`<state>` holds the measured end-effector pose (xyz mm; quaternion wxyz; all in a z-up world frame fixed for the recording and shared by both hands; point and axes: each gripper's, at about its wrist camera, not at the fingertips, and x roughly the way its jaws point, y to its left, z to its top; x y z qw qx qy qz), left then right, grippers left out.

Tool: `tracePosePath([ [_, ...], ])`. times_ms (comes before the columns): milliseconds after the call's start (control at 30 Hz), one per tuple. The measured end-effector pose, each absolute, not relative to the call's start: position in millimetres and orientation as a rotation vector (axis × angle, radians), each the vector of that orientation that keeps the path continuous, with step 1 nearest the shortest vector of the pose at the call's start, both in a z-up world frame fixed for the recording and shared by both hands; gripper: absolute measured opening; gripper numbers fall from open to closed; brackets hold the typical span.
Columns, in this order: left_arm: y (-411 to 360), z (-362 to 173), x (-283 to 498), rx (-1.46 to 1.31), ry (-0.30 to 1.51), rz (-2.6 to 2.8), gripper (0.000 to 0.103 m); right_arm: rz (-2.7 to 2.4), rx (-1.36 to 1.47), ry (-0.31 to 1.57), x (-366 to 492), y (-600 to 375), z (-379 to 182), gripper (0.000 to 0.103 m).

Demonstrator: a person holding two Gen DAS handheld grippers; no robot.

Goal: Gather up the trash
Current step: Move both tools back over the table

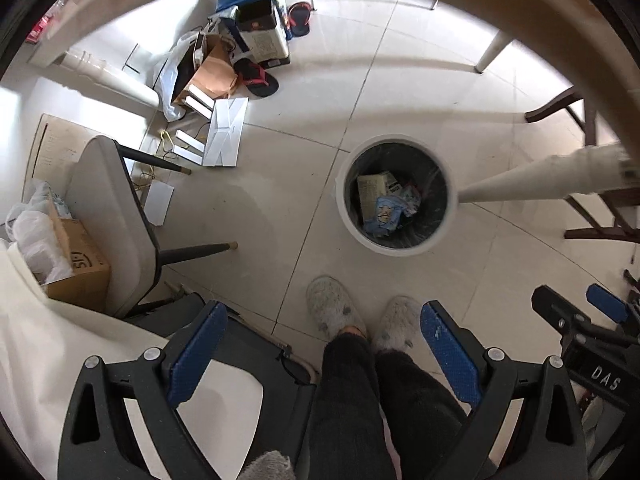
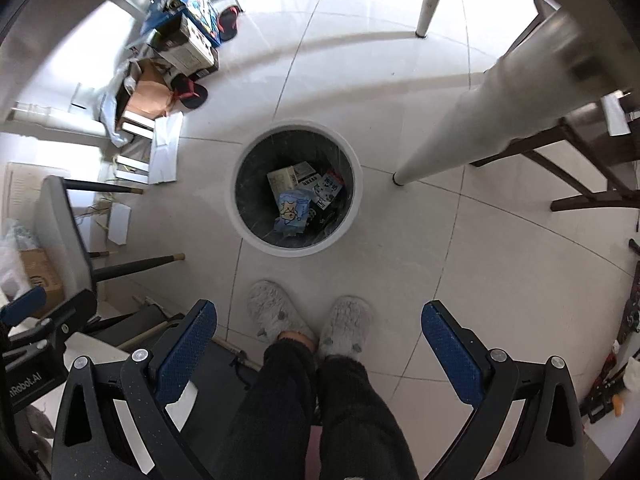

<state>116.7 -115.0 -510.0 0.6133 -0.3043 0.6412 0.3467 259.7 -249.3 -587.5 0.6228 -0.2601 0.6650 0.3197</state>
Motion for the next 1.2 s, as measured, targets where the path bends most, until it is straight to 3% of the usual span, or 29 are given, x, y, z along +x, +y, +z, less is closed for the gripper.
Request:
tracePosePath([
  [400, -115.6, -387.5, 121.1, -0.686, 1.417, 0.656, 0.099, 0.735, -0.530, 1.512, 264.6, -258.8, -423.0, 0.103],
  [733, -45.8, -289.0, 184.2, -0.543, 1.200, 0.701, 0.103, 0.704, -0.275, 1.443, 320.0, -244.8, -299.1, 0.103],
  [933, 13.6, -281.1, 233.9, -0.543, 1.190, 0.813, 0.103, 0.644, -0.145, 1.416, 409.0, -212.7, -282.2, 0.103],
  [1200, 105.9, -312.5, 319.2, -0.811, 1.247, 0.962, 0.103, 0.583, 0.039, 1.501, 564.1, -115.7, -345.8, 0.103],
])
